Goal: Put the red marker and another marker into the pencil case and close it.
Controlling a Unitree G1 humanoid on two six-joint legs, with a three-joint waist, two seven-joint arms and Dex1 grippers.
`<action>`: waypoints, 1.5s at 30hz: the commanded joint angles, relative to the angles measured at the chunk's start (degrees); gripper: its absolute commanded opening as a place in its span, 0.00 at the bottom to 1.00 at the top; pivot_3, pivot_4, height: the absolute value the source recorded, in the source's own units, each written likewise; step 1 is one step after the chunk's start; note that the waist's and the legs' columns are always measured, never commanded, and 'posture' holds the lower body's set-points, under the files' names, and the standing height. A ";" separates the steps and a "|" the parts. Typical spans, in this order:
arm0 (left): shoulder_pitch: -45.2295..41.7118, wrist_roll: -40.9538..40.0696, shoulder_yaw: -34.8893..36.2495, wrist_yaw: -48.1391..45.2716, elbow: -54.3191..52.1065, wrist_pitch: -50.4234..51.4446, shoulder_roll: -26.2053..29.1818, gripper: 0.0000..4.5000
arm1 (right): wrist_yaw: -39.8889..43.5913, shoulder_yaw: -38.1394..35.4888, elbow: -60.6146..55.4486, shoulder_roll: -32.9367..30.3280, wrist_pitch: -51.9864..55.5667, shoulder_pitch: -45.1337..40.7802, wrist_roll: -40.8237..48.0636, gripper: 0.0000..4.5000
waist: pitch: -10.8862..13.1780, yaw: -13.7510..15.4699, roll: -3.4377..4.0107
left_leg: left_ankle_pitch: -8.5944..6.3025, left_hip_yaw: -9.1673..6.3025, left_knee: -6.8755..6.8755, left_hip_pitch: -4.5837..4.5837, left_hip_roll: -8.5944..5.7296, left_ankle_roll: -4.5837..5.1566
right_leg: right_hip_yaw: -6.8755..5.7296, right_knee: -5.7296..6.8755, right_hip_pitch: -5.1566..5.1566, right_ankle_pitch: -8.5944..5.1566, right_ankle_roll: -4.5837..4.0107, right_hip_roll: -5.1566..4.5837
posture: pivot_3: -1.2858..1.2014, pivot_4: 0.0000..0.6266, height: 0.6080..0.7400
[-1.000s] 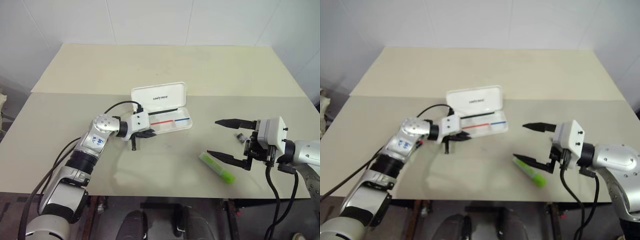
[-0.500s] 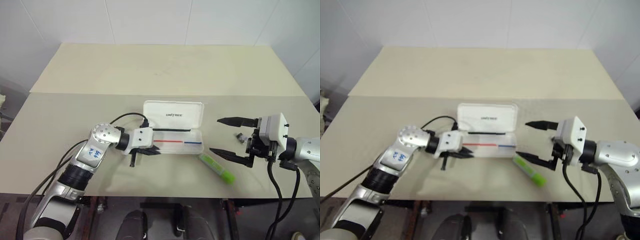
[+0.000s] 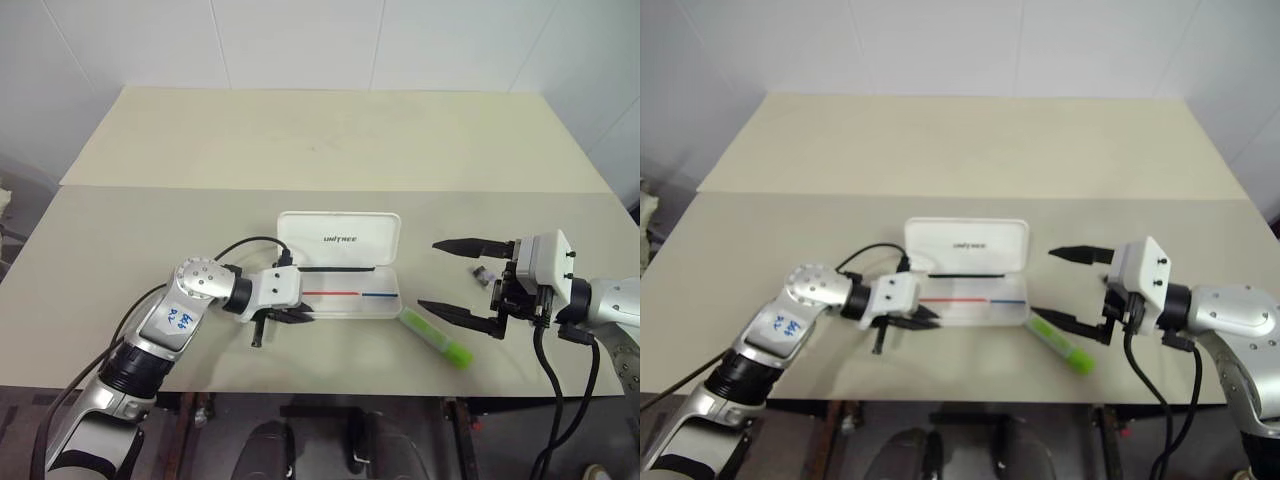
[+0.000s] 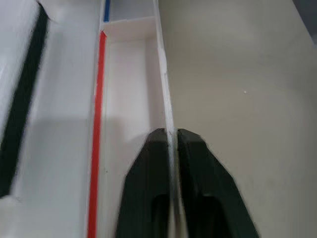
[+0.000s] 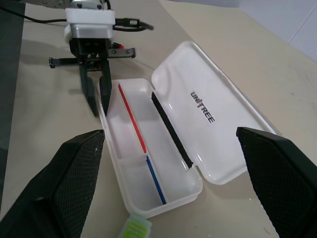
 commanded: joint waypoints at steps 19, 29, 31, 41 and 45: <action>4.69 -12.51 11.88 2.03 -11.91 7.12 4.34 0.99 | 2.60 6.36 5.21 3.97 -3.75 -7.33 -1.41 1.00 | 0.00 -0.24 0.00 | 0.00 0.01 0.03 0.00 0.02 -0.01 | 0.03 0.03 -0.01 0.00 0.00 0.01 | 0.52 0.24 1.00; 8.41 -14.67 13.63 3.41 -10.31 6.48 6.04 0.99 | 4.05 7.78 8.34 5.24 -5.49 -10.07 -2.34 1.00 | 0.00 -0.16 0.00 | -0.01 0.01 0.04 0.00 0.01 -0.02 | 0.04 0.03 -0.01 0.00 0.00 0.00 | 0.52 0.24 1.00; 9.27 -13.73 11.79 1.82 -9.15 4.21 6.43 0.99 | 4.05 7.65 8.10 5.14 -5.43 -9.93 -2.24 1.00 | 0.00 -0.15 0.00 | -0.02 0.02 0.02 0.00 0.02 -0.03 | 0.03 0.03 -0.02 0.00 0.00 0.00 | 0.52 0.24 1.00; 9.27 -12.75 6.95 1.66 -6.70 2.09 4.51 0.99 | 3.10 5.72 6.13 4.16 -4.52 -7.93 -1.74 1.00 | 0.01 -0.01 0.00 | -0.03 0.01 0.03 0.00 0.01 -0.03 | 0.03 0.01 -0.02 0.00 -0.01 -0.03 | 0.52 0.24 1.00; 8.35 -14.33 8.62 2.41 -7.11 2.39 4.20 0.99 | 2.62 5.63 5.41 4.29 -4.50 -6.99 -1.67 1.00 | 0.00 -0.08 0.00 | -0.04 0.01 0.03 -0.01 0.02 -0.02 | 0.04 0.01 -0.02 0.00 -0.01 -0.02 | 0.52 0.24 1.00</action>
